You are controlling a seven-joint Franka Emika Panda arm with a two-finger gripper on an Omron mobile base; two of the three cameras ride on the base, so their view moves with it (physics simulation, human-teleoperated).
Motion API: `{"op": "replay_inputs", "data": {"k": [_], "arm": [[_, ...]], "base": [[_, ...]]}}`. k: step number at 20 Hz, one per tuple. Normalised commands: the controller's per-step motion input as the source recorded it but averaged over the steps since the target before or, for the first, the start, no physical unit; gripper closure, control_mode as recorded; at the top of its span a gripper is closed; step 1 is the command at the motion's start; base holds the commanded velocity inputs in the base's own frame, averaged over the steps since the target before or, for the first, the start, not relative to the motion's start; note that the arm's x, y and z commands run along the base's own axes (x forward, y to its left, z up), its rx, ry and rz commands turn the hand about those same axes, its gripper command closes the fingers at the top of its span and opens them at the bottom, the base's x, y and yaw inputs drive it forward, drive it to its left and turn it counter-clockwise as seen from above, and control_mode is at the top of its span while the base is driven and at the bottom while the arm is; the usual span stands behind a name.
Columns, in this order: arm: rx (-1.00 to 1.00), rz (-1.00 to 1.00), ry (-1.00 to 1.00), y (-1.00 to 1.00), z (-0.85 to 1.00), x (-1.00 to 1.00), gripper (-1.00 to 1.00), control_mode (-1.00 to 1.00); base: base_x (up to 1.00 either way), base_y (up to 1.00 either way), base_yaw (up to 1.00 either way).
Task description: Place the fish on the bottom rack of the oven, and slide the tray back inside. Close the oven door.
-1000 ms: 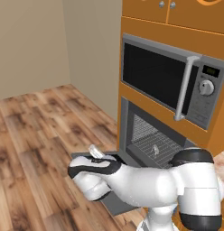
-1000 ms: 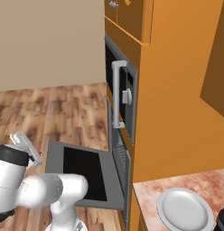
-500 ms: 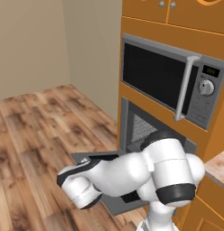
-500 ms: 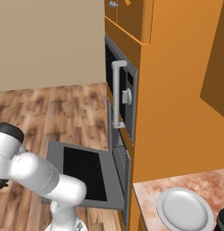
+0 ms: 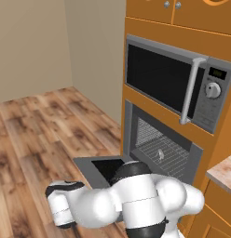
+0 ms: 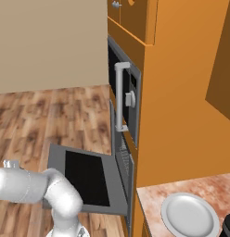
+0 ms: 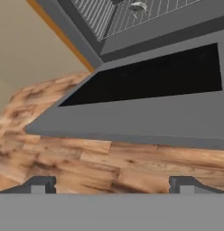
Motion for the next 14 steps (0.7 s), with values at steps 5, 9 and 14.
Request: {"op": "replay_inputs", "data": {"k": [5,9,14], "arm": [[-0.16,-0.36,0.0,1.0,-0.73,0.0,-1.0,-1.0],[-0.18,-0.28,0.0,0.71,-0.86,0.13,-1.0,-1.0],[-0.17,-0.17,0.0,0.4,-0.75,0.37,-1.0,-1.0]], "base": [[0.0,0.0,0.0],[0.0,0.0,0.0],[0.0,0.0,0.0]]}}
